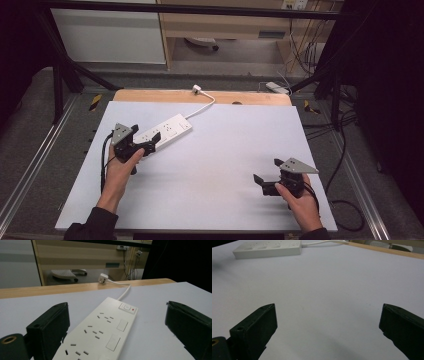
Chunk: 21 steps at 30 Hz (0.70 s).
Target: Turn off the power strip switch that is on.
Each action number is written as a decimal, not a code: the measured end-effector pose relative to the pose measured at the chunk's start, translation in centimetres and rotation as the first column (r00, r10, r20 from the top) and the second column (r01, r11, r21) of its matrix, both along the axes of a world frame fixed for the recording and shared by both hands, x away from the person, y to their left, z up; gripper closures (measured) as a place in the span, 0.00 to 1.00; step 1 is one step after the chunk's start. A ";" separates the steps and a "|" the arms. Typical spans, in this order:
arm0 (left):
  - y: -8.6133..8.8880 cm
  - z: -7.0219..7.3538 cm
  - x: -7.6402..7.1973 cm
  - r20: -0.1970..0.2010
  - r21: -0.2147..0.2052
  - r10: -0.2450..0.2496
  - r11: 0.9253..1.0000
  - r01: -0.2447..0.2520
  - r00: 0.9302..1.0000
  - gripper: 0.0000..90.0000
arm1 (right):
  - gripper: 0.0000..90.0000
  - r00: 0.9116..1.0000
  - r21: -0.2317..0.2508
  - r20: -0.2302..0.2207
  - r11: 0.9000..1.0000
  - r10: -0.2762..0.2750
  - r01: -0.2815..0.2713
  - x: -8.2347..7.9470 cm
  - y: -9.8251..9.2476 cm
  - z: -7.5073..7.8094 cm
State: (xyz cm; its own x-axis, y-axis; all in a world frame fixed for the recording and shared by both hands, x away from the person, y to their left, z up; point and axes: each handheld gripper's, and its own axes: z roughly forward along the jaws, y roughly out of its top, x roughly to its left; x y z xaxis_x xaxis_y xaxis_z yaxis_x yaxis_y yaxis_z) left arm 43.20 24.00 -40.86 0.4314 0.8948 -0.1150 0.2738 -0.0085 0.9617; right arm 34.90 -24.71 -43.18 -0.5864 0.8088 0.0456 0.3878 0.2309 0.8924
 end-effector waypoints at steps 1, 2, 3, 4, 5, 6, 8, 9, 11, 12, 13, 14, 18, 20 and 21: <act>0.0 0.1 0.0 -0.002 -0.005 0.002 1.000 -0.002 1.000 0.06 | 0.02 1.000 -0.001 0.000 1.000 0.001 -0.001 0.0 0.0 0.0; 0.0 0.2 -0.1 -0.002 -0.008 0.002 1.000 -0.002 1.000 0.06 | 0.02 1.000 0.000 0.000 1.000 0.001 -0.001 0.0 0.0 0.0; 0.0 0.3 -0.1 -0.002 -0.010 0.005 1.000 -0.005 1.000 0.06 | 0.02 1.000 0.000 0.000 1.000 0.001 -0.001 0.0 0.0 0.0; 0.0 0.4 -0.1 -0.002 -0.013 0.008 1.000 -0.008 1.000 0.06 | 0.02 1.000 -0.001 0.000 1.000 0.001 -0.001 0.0 0.0 0.0; 0.0 0.5 -0.1 -0.004 -0.011 0.008 1.000 -0.008 1.000 0.06 | 0.02 1.000 0.000 0.000 1.000 0.001 -0.001 0.0 0.0 0.0; 0.0 0.6 -0.1 -0.004 -0.013 0.010 1.000 -0.010 1.000 0.06 | 0.02 1.000 0.002 0.000 1.000 0.001 -0.001 0.0 0.0 0.0; 0.1 0.9 -0.2 -0.003 -0.014 0.012 1.000 -0.013 1.000 0.06 | 0.02 1.000 0.003 0.000 1.000 0.000 0.000 0.0 0.0 0.0; 0.1 1.0 -0.2 -0.002 -0.016 0.015 1.000 -0.015 1.000 0.06 | 0.02 1.000 0.003 0.000 1.000 0.001 -0.001 0.0 0.0 0.0; 0.2 1.3 -0.3 0.002 -0.019 0.012 1.000 -0.012 1.000 0.06 | 0.02 1.000 0.003 0.000 1.000 0.002 -0.002 0.0 0.0 0.0; 0.3 1.5 -0.3 0.004 -0.020 0.014 1.000 -0.014 1.000 0.06 | 0.02 1.000 0.002 0.001 1.000 0.002 -0.002 0.0 0.0 0.0; 0.4 1.6 -0.4 0.005 -0.023 0.016 1.000 -0.016 1.000 0.06 | 0.02 1.000 0.003 0.000 1.000 0.002 -0.002 0.0 0.0 0.0; 0.5 1.7 -0.4 0.004 -0.022 0.017 1.000 -0.017 1.000 0.06 | 0.02 1.000 0.004 0.000 1.000 0.002 -0.002 0.0 0.0 0.0; 0.8 2.1 -0.5 0.000 -0.023 0.024 0.999 -0.024 1.000 0.06 | 0.02 1.000 0.005 -0.001 1.000 0.003 -0.003 0.0 0.0 0.0; 1.1 2.2 -0.5 -0.003 -0.017 0.028 0.999 -0.028 1.000 0.06 | 0.02 1.000 0.005 -0.001 1.000 0.002 -0.002 0.0 0.0 0.0; 1.2 2.3 -0.6 -0.005 -0.017 0.030 0.999 -0.030 1.000 0.06 | 0.02 1.000 0.006 -0.001 1.000 0.001 -0.001 0.0 0.0 0.0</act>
State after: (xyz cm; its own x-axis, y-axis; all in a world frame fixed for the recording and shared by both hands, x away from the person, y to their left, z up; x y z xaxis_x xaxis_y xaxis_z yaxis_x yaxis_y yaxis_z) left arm 42.64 25.19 -38.60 0.4037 0.9053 -0.1322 0.2779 0.0163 0.9605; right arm 34.94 -24.74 -43.15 -0.5870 0.8080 0.0511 0.3889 0.2260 0.8931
